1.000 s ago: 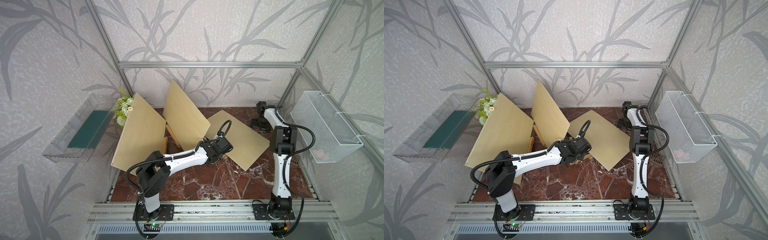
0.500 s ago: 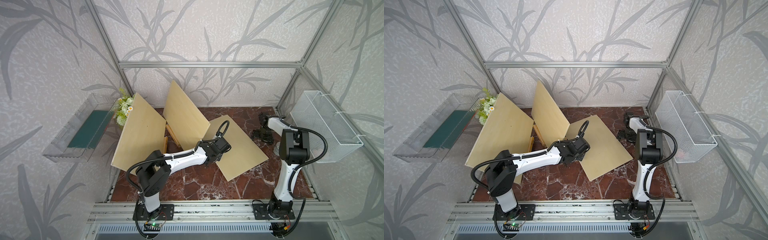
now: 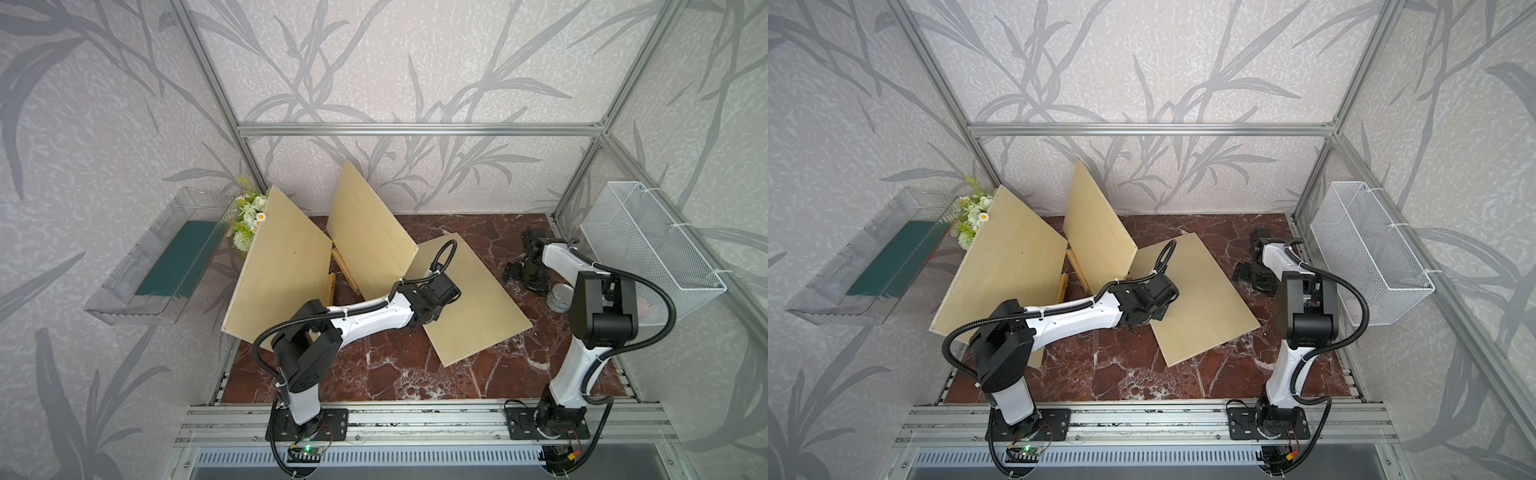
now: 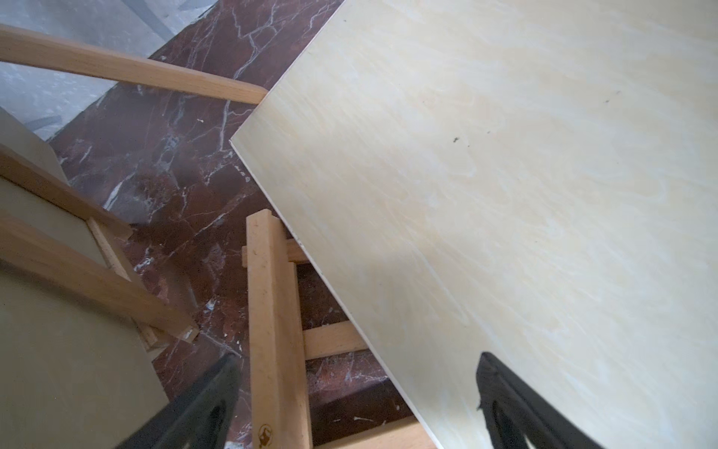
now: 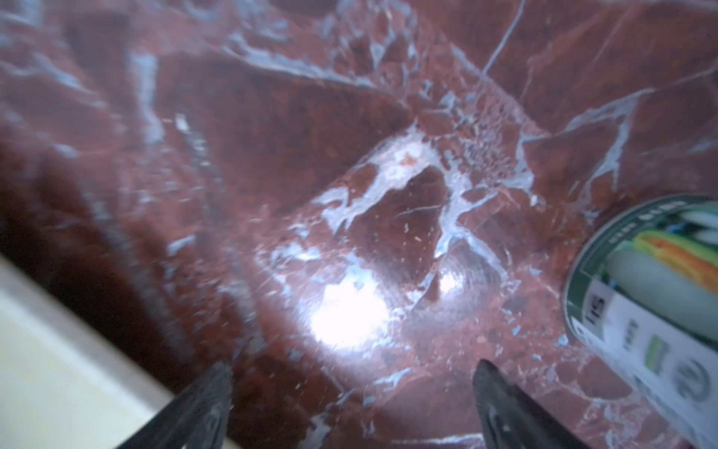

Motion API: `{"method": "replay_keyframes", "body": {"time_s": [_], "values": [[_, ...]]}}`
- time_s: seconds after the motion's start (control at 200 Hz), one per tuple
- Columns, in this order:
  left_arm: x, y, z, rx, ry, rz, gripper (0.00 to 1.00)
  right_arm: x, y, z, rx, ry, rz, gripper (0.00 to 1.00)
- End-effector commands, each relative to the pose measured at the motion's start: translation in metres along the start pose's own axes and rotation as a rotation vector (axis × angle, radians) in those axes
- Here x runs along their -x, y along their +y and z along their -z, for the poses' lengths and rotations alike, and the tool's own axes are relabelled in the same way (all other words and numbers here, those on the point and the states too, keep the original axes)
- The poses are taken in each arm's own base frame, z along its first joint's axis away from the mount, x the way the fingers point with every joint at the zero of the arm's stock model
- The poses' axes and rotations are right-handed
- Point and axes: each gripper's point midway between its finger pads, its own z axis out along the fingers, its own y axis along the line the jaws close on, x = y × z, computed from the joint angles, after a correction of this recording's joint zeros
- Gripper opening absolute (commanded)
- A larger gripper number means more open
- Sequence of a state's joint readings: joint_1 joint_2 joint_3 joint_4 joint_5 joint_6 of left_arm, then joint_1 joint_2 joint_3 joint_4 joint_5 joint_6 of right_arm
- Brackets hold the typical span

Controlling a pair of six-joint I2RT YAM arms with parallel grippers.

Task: Assemble the easel
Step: Adjust the drawing board on the easel, then adjust the easel at the center of the board.

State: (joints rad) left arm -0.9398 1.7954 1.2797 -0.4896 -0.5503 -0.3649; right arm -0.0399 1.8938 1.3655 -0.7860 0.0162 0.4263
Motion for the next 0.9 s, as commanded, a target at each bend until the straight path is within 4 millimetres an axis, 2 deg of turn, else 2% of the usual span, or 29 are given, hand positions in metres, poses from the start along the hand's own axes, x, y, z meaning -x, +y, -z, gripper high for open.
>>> {"method": "replay_keyframes", "body": {"time_s": [0.0, 0.235, 0.535, 0.675, 0.815, 0.895], "values": [[-0.011, 0.019, -0.007, 0.111, 0.025, -0.045, 0.96, 0.003, 0.008, 0.021, 0.05, -0.041, -0.007, 0.95], [-0.022, 0.022, -0.004, 0.089, 0.024, -0.013, 0.96, 0.009, 0.01, 0.039, 0.056, -0.086, -0.001, 0.95], [-0.065, 0.044, -0.002, 0.114, 0.024, 0.041, 0.96, 0.01, 0.009, 0.046, 0.057, -0.112, 0.002, 0.95], [-0.079, 0.05, -0.003, 0.121, 0.012, 0.059, 0.96, 0.012, 0.01, 0.049, 0.056, -0.123, 0.003, 0.95], [-0.095, 0.053, -0.007, 0.127, 0.041, 0.026, 0.99, 0.013, 0.012, 0.054, 0.059, -0.138, 0.011, 0.95], [-0.095, 0.048, -0.009, 0.101, 0.044, 0.015, 0.99, 0.013, 0.014, 0.058, 0.056, -0.149, 0.025, 0.95]]}}
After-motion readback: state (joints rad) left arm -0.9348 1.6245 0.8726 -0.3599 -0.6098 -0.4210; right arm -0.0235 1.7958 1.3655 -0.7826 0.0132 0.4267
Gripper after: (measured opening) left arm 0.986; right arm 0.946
